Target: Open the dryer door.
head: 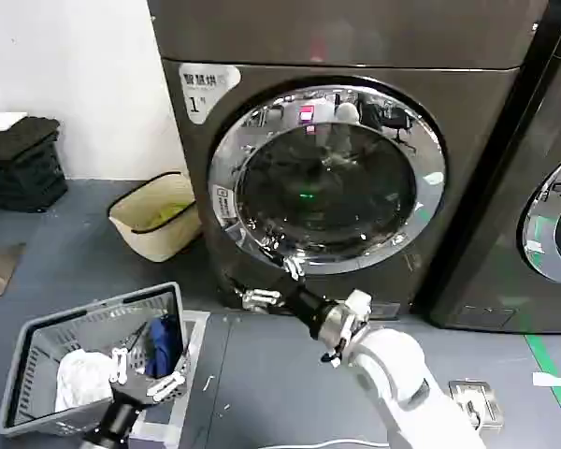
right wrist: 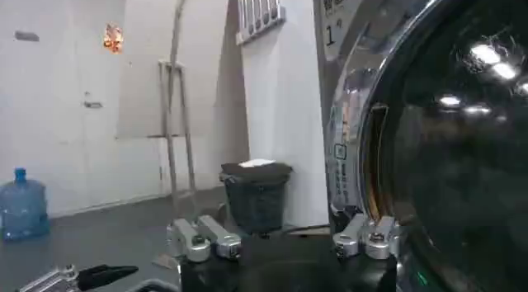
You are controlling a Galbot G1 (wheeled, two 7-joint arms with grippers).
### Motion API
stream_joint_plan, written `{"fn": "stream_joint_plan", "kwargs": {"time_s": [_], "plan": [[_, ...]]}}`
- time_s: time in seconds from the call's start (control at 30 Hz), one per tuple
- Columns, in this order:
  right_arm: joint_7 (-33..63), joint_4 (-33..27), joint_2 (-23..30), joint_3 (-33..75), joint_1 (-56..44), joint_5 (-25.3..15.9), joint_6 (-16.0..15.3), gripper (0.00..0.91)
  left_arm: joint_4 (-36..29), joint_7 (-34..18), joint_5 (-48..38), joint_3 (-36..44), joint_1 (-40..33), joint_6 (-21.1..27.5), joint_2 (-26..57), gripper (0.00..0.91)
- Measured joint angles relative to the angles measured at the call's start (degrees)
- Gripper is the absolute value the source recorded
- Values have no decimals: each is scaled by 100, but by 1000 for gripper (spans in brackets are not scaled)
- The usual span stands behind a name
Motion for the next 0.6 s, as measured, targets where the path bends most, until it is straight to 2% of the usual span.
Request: {"fn": "stream_joint_plan", "kwargs": {"time_s": [0.3, 0.6], "plan": [[97, -193, -191, 187, 180, 30, 477, 907, -69, -3, -60, 30, 15, 8, 33, 907], [300, -385, -547, 133, 423, 490, 691, 907, -143, -28, 10, 148, 38, 38, 26, 907]]}}
